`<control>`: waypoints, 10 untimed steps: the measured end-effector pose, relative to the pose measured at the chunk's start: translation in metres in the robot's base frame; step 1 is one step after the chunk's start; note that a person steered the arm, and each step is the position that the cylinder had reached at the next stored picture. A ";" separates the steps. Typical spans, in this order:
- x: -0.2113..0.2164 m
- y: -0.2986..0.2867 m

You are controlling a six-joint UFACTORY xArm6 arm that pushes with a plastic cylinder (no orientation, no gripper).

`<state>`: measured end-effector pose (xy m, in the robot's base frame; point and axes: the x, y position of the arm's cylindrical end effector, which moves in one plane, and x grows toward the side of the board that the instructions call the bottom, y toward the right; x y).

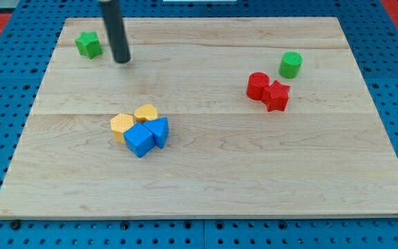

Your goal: Nudge the green circle to the right

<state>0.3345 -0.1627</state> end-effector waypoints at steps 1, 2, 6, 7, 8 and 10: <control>0.002 -0.057; -0.020 -0.063; -0.007 0.133; -0.007 0.164; -0.003 0.179; 0.022 0.368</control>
<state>0.3565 0.2054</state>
